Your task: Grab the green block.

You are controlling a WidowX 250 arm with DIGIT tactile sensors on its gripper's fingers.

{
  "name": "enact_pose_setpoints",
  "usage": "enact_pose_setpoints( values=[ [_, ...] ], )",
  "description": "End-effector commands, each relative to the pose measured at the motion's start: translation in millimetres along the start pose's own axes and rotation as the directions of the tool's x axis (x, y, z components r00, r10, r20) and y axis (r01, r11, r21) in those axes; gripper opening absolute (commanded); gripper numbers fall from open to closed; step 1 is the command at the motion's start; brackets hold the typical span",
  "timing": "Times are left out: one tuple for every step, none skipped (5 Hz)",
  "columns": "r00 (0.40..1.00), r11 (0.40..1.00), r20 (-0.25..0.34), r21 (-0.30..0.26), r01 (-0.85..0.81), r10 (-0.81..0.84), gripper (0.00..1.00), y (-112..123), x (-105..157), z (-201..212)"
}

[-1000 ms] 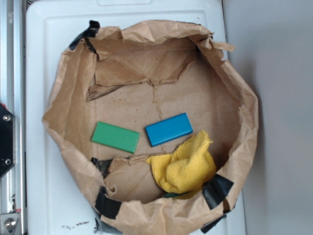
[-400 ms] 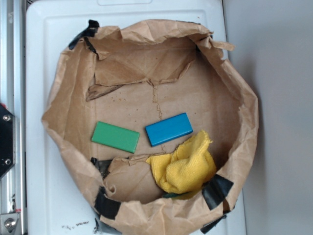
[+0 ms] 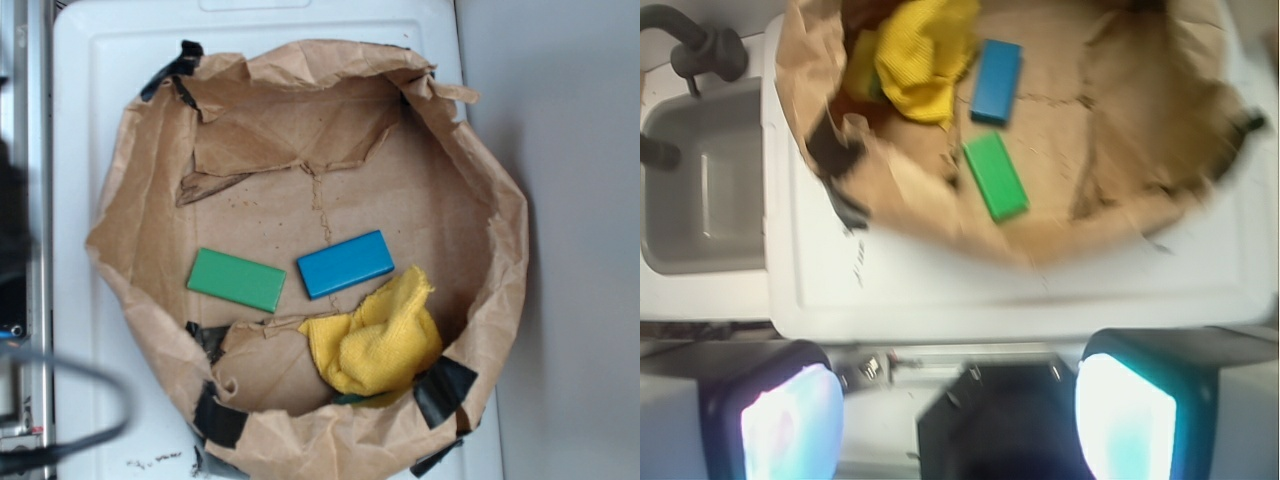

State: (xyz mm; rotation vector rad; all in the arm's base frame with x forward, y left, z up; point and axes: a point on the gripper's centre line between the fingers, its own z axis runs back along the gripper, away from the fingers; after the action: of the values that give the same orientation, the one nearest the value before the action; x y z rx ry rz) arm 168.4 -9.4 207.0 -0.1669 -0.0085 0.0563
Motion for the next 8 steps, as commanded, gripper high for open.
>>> enact_pose_setpoints(
  values=[
    [0.990,0.999,0.136,0.024,0.031,-0.034,1.00,32,74,-35],
    [0.990,0.999,0.136,0.024,0.031,-0.034,1.00,32,74,-35],
    [0.990,0.999,0.136,0.024,0.031,-0.034,1.00,32,74,-35],
    [0.990,0.999,0.136,0.024,0.031,-0.034,1.00,32,74,-35],
    [0.987,0.998,0.155,0.049,0.041,-0.048,1.00,44,79,-75],
    [0.990,0.997,0.126,0.042,0.059,-0.064,1.00,52,90,-102],
    [0.994,0.994,0.013,0.015,0.112,-0.113,1.00,52,97,-128],
    [0.985,0.986,-0.052,0.001,0.168,-0.167,1.00,49,92,-147]
  ],
)
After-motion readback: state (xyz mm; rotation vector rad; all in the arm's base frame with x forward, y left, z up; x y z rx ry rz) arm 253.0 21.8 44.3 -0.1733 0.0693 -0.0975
